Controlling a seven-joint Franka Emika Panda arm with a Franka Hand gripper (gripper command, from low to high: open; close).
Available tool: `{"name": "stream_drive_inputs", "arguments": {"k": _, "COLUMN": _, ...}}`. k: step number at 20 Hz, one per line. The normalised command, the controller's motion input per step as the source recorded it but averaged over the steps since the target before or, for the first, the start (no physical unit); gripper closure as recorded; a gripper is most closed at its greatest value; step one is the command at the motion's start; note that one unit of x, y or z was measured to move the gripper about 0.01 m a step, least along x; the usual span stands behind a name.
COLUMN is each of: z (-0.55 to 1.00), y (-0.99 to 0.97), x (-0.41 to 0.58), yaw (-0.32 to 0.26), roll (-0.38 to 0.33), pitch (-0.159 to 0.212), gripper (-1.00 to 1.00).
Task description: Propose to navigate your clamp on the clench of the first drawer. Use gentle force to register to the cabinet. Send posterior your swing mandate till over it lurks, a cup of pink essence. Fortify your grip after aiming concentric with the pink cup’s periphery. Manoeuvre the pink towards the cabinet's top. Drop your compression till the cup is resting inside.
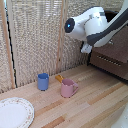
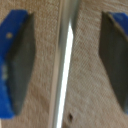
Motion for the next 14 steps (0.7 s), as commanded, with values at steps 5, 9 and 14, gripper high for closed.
{"name": "stream_drive_inputs", "arguments": {"k": 5, "z": 0.4, "y": 0.35, "x": 0.0, "yaw": -0.201, "roll": 0.228, "pitch": -0.019, "gripper": -1.0}}
{"name": "stream_drive_inputs", "arguments": {"k": 9, "z": 0.15, "y": 0.11, "x": 0.0, "yaw": -0.262, "roll": 0.295, "pitch": 0.036, "gripper": -1.0}}
{"name": "stream_drive_inputs", "arguments": {"k": 14, "z": 0.06, "y": 0.08, "x": 0.02, "yaw": -0.262, "roll": 0.321, "pitch": 0.074, "gripper": -1.0}}
